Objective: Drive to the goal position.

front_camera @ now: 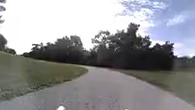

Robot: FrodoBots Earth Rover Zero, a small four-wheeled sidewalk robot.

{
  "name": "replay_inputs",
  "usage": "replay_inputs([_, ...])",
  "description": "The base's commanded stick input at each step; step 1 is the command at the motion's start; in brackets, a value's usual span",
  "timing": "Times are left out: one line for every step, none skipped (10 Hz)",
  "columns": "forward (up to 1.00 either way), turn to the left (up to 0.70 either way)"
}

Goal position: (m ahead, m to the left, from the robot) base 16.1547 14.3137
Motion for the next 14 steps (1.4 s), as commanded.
replay_inputs([0.69, 0.03])
replay_inputs([0.69, 0.03])
replay_inputs([0.69, 0.03])
replay_inputs([0.69, 0.03])
replay_inputs([0.69, 0.03])
replay_inputs([0.69, 0.03])
replay_inputs([0.69, 0.03])
replay_inputs([0.69, 0.03])
replay_inputs([0.69, 0.03])
replay_inputs([0.69, 0.03])
replay_inputs([0.69, 0.03])
replay_inputs([0.69, 0.03])
replay_inputs([0.69, 0.03])
replay_inputs([0.69, 0.03])
